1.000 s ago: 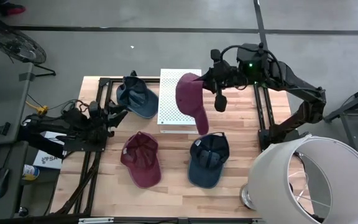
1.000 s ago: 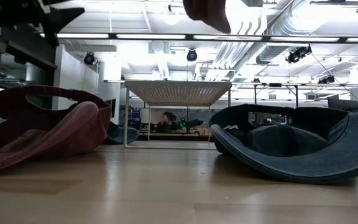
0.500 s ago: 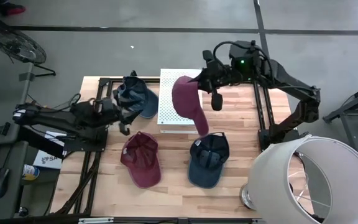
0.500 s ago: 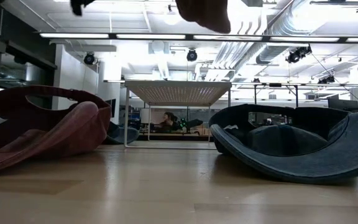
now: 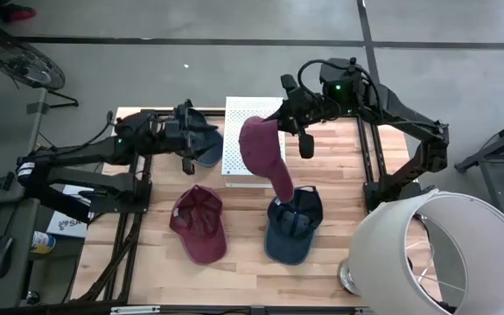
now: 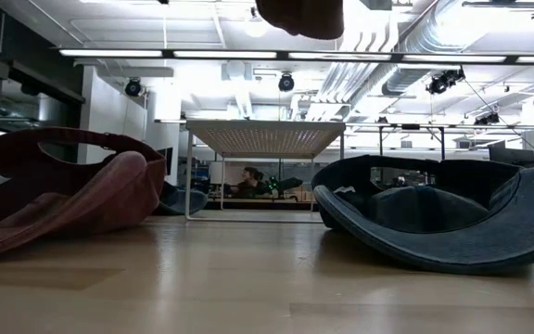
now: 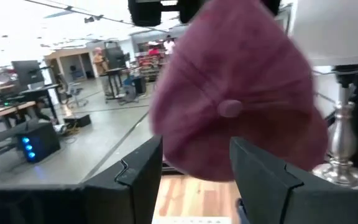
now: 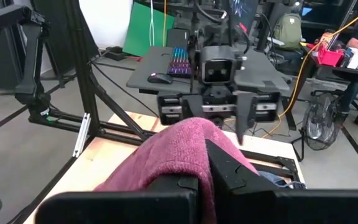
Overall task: Pick & Place hat
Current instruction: Put the top red cap on the shelf
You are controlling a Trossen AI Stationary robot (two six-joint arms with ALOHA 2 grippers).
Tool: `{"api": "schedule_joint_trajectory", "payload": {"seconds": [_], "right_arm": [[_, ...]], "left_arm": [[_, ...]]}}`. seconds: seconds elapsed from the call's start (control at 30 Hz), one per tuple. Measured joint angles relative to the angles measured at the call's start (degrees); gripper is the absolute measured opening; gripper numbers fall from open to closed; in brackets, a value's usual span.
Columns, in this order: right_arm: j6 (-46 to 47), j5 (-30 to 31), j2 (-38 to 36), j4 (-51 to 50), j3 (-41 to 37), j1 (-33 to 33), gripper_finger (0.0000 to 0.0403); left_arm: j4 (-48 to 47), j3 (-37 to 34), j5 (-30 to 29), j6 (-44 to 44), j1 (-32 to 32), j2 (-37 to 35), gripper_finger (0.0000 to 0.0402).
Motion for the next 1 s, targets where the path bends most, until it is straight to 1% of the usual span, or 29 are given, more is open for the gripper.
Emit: {"api": "schedule_joint_trajectory", "payload": {"seconds": [0.17,0.27,0.4,0.5,0.6,0.73,0.83,0.9,1.0], "right_arm": [[0.0,0.0,0.0,0.0,0.0,0.0,0.0],[0.0,0.0,0.0,-0.1,0.0,0.0,0.0],[-0.1,0.0,0.0,-0.9,0.0,0.0,0.0],[-0.4,0.0,0.0,-1.3,0.0,0.0,0.0],[-0.5,0.0,0.0,-1.3,0.0,0.0,0.0],[-1.1,0.0,0.0,-1.3,0.0,0.0,0.0],[-1.1,0.0,0.0,-1.3,0.0,0.0,0.0],[-1.1,0.0,0.0,-1.3,0.0,-0.2,0.0],[-1.2,0.0,0.0,-1.3,0.0,-0.3,0.0]], "left_arm": [[1.2,0.1,-2.0,0.8,2.0,0.7,0.0184],[2.9,0.1,-4.4,-1.7,2.0,0.7,0.0184],[3.2,0.1,-4.0,-5.0,2.0,0.7,0.0184],[2.3,0.1,-1.4,-5.2,2.0,0.7,0.0189],[2.4,0.1,1.4,-7.1,2.0,1.6,0.0216],[4.6,0.1,2.9,-7.9,2.0,3.3,0.0275],[6.0,0.1,5.0,-7.7,2.0,4.7,0.0311],[7.7,0.1,6.4,-7.3,2.0,5.6,0.0324],[10.0,0.1,7.8,-6.6,2.0,6.8,0.0331]]}}
